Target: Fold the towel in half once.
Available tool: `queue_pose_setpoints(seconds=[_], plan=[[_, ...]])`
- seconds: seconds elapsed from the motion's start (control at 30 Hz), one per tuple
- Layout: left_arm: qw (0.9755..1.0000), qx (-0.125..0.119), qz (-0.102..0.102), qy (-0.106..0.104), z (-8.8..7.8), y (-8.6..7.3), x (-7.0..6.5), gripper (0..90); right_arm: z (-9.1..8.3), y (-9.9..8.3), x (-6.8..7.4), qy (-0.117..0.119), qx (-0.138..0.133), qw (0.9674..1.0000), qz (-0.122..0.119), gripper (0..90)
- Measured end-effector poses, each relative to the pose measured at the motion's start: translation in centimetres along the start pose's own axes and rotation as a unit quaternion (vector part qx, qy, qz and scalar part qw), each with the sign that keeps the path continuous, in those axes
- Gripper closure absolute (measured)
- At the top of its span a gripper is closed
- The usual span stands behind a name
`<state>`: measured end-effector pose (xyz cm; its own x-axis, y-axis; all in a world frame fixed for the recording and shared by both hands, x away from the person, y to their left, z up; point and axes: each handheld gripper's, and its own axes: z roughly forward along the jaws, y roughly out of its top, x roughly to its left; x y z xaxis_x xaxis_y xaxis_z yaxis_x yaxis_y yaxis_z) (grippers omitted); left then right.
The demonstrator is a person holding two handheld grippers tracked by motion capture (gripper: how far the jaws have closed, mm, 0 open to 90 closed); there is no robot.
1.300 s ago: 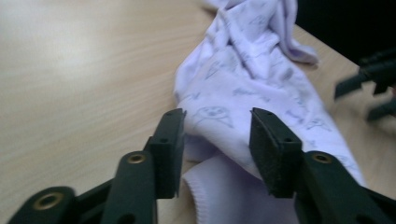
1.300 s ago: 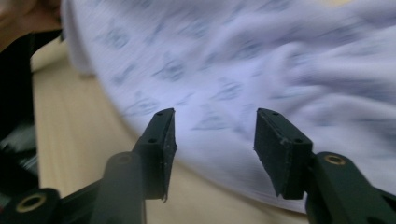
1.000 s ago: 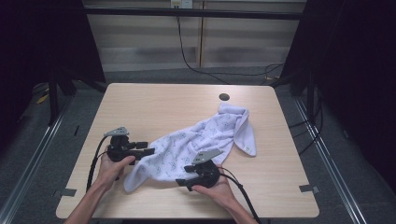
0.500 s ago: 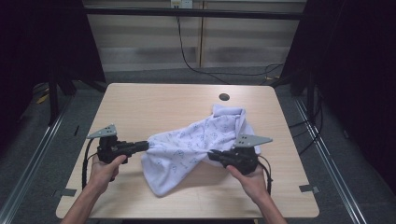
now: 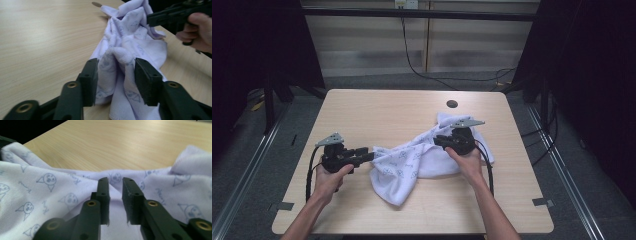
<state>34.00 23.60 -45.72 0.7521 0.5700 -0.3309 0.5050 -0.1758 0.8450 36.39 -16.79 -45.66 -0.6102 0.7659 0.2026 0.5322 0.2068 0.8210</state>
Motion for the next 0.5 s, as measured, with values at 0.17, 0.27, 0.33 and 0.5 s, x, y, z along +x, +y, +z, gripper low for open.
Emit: queue_pose_setpoints(seconds=[0.17,0.27,0.33,0.5], plan=[[1.0,0.0,0.007,-0.004,-0.5,-0.5,-0.4,55.3,-1.5,-1.8,2.2,0.044,-0.008,0.999,-0.009,74.0],[0.9997,-0.01,0.009,-0.021,-0.9,-0.3,-1.0,59.8,-1.6,-3.5,4.5,0.07,0.037,0.9958,-0.047,74.4],[0.9988,-0.009,0.026,-0.04,-0.9,-0.1,-1.9,62.5,-1.1,-4.5,5.4,0.07,0.055,0.9944,-0.057,73.5],[0.9977,0.026,0.049,-0.038,1.2,-0.6,-2.9,48.8,1.0,-5.2,6.0,0.082,0.072,0.9922,-0.061,71.4]])
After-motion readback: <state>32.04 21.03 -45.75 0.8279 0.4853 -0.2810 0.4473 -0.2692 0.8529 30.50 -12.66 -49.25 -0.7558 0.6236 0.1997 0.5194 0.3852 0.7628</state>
